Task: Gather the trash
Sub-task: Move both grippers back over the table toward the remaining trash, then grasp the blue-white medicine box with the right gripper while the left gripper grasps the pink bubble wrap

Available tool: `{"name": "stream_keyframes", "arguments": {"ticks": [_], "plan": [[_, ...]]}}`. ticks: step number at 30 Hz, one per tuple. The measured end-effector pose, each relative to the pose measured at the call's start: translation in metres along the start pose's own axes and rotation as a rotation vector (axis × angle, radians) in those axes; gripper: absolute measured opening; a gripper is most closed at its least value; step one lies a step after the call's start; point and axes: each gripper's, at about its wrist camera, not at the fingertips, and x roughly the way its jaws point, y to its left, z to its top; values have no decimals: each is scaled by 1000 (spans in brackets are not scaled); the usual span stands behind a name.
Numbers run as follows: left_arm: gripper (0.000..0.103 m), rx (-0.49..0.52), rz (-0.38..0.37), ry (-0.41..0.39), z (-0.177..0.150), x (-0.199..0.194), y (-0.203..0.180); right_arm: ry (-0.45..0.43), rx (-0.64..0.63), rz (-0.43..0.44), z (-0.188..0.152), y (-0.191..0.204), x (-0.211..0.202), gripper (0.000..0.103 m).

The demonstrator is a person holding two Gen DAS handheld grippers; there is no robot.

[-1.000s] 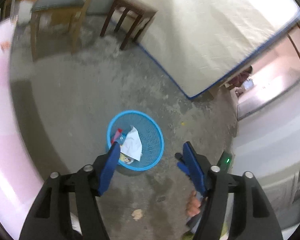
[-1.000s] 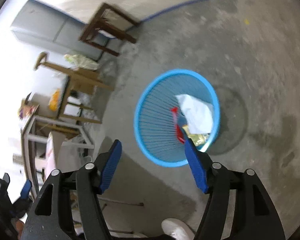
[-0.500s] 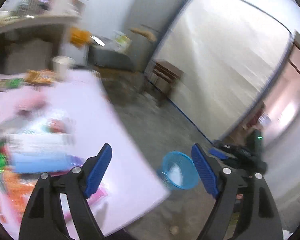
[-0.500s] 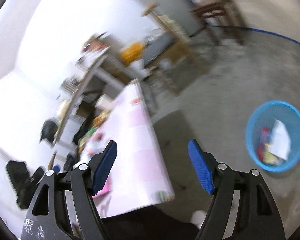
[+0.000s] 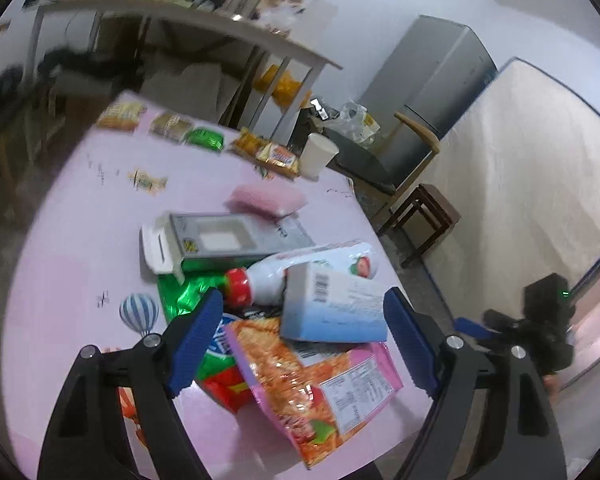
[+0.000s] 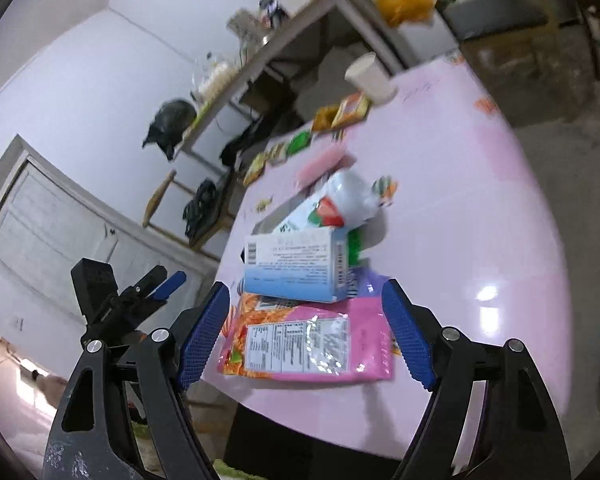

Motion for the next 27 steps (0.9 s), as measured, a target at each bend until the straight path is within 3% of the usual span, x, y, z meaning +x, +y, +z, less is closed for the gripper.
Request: {"name": "stream_keyframes", "arguments": {"ticks": [5,9,11,15,20,24,27], "plan": [[80,10,-12,30,19,18,0,60,31,12,10,3,47,75],[91,139,-5,91,57,54,-18,92,47,48,12,1,57,75],[94,203,32,114,76,76,-26,105,43,63,13,1,60,75],[97,299,25,206,114,139,-35,134,48,93,16,-1,65,75],[97,381,173,319,143,220,-28,154,73,125,18,-8,68,75],[97,425,225,413,147,266,-20,170,83,139,19,-14,71,75],[97,427,239,441,147,285,-14,181,86,155,19,-16,72,75]]}}
